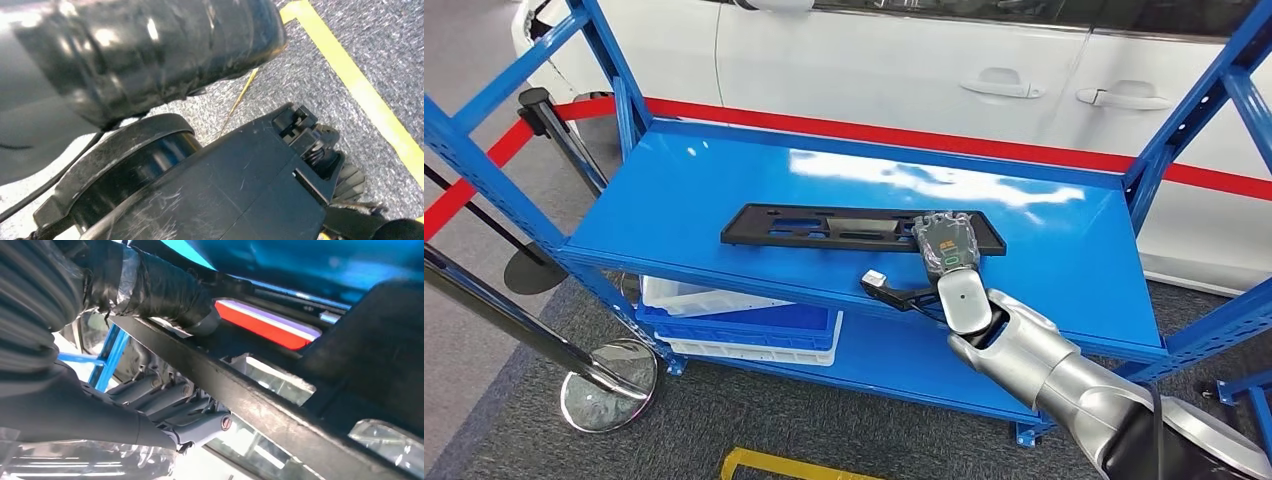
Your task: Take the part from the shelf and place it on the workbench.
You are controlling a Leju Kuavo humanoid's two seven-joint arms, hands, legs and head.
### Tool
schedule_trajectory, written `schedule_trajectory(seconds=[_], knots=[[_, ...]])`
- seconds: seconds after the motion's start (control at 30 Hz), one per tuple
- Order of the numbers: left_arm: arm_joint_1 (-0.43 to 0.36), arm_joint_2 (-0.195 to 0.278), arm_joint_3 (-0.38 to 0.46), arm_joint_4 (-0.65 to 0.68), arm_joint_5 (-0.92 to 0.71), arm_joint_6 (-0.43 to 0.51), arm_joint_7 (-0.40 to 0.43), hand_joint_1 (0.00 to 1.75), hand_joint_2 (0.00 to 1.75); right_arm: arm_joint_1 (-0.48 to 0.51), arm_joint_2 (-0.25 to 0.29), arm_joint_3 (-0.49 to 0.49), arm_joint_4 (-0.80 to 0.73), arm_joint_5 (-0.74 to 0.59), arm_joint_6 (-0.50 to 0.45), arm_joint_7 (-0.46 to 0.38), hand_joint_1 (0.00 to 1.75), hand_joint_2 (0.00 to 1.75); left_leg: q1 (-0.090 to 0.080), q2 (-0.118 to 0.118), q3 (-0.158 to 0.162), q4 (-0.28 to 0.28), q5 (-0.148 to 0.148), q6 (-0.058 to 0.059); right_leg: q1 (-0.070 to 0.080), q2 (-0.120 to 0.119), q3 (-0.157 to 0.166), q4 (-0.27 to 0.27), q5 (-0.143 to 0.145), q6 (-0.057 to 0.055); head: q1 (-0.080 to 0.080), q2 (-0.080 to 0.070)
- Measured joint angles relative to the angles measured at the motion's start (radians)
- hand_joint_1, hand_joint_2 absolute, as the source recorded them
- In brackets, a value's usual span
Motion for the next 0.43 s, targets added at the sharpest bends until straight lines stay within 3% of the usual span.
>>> schedule_trajectory(seconds=[0.17, 0.23, 0.3, 0.37, 0.43], knots=[[0.000, 0.000, 0.000, 0.000, -0.006, 0.000, -0.009, 0.00, 0.00, 0.015, -0.026, -0.002, -0.035, -0.003, -0.066, 0.010, 1.75, 1.75, 0.002, 0.001, -0.013, 0.021, -0.012, -0.019, 0.006, 0.003, 0.011, -0.025, 0.000, -0.028, -0.004, 0.000], [-0.001, 0.000, 0.000, 0.000, -0.011, -0.002, -0.019, 0.00, 0.87, 0.024, -0.037, -0.010, -0.052, -0.011, -0.102, 0.011, 1.75, 1.75, 0.005, 0.003, -0.041, 0.087, -0.053, -0.029, 0.003, 0.001, 0.013, -0.027, 0.002, -0.037, -0.008, 0.000], [-0.002, 0.001, 0.000, 0.000, -0.015, -0.003, -0.030, 0.00, 1.75, 0.037, -0.049, -0.022, -0.066, -0.023, -0.129, 0.013, 1.75, 1.75, 0.008, 0.004, -0.094, 0.208, -0.112, -0.037, 0.004, 0.000, 0.013, -0.027, 0.002, -0.041, -0.012, 0.000], [-0.001, 0.002, 0.000, 0.000, -0.018, -0.001, -0.044, 0.00, 1.75, 0.052, -0.060, -0.036, -0.079, -0.035, -0.149, 0.014, 1.75, 1.75, 0.010, 0.004, -0.130, 0.285, -0.130, -0.039, 0.005, 0.000, 0.013, -0.027, 0.002, -0.042, -0.012, 0.000], [-0.001, 0.002, 0.000, 0.000, -0.021, 0.002, -0.056, 0.00, 1.75, 0.064, -0.068, -0.046, -0.089, -0.042, -0.163, 0.014, 1.75, 1.75, 0.010, 0.004, -0.123, 0.269, -0.104, -0.036, 0.006, 0.000, 0.013, -0.027, 0.002, -0.042, -0.012, 0.000]])
